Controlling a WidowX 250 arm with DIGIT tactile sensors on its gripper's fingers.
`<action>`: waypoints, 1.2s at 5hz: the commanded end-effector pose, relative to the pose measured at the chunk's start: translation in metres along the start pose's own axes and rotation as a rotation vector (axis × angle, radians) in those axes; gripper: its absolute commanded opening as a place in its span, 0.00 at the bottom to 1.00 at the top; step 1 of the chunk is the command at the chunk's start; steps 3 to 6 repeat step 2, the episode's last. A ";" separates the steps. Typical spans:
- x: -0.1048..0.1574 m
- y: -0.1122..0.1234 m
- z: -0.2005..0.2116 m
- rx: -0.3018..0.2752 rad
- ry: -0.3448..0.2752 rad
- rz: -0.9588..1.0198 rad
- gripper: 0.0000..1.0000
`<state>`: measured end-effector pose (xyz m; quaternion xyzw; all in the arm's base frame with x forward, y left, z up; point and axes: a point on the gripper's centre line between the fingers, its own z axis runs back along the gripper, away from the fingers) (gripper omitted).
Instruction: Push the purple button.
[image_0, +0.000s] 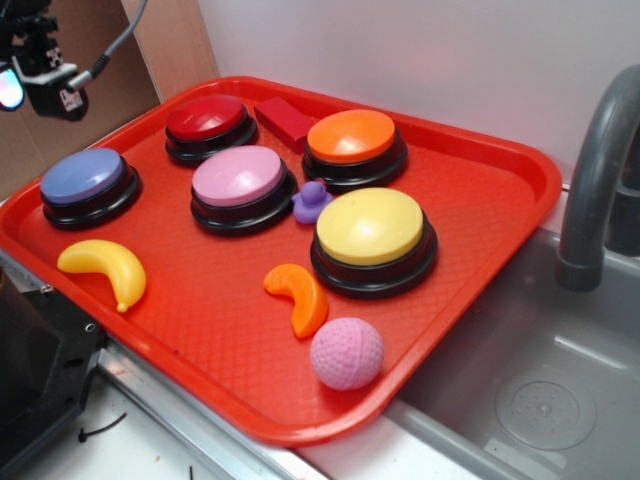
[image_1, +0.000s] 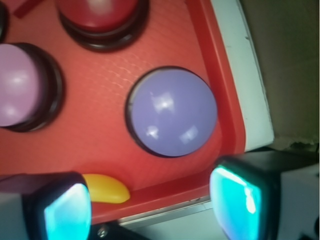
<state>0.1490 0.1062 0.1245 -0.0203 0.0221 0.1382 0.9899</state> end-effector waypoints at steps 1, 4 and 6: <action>0.001 -0.002 0.026 0.045 -0.069 -0.010 1.00; -0.002 -0.003 0.029 0.046 -0.088 -0.033 1.00; -0.002 -0.003 0.029 0.046 -0.088 -0.033 1.00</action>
